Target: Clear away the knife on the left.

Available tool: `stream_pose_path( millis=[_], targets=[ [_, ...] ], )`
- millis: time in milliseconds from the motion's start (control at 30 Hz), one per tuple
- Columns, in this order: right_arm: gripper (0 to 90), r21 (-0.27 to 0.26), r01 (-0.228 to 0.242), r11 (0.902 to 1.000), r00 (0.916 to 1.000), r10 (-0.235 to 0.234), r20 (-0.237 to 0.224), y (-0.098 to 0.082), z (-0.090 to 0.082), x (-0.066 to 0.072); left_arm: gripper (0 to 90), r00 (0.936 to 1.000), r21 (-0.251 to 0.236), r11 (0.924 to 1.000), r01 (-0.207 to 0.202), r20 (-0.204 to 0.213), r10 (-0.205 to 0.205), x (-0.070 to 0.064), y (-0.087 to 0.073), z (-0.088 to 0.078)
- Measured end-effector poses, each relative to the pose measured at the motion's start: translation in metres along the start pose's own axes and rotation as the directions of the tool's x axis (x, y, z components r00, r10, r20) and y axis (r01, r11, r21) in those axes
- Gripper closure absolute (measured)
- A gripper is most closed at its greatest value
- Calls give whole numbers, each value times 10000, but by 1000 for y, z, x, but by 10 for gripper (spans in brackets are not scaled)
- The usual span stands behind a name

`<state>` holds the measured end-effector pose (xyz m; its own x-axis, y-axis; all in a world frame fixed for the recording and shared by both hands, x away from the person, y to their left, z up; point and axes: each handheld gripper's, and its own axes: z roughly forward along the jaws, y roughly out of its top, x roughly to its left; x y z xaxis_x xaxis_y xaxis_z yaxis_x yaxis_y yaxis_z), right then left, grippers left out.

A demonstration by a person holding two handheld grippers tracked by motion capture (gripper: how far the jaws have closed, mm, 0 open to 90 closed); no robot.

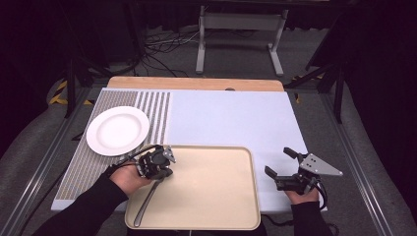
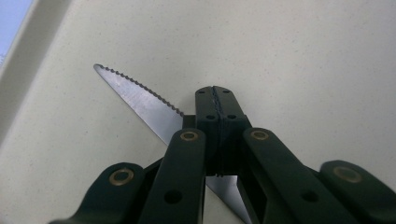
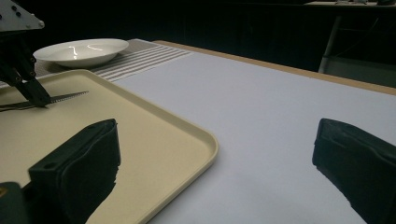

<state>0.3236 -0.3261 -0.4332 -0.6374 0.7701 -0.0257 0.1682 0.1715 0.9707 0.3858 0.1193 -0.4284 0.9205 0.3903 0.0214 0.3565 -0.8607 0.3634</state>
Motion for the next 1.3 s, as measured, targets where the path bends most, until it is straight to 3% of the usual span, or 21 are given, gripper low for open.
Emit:
stream_pose_path(
  millis=[567, 1300],
  targets=[
    [18, 24, 14, 10000, 9999, -13, -108, 1, 4, -1, 900, 9995, 185, 9995, 265, -146, -262, 9, -10, -4],
    [19, 53, 70, 10000, 9992, -68, -405, 4, 16, 0, 900, 9950, 104, 9957, 921, -404, -916, 19, -30, -11]
  ],
)
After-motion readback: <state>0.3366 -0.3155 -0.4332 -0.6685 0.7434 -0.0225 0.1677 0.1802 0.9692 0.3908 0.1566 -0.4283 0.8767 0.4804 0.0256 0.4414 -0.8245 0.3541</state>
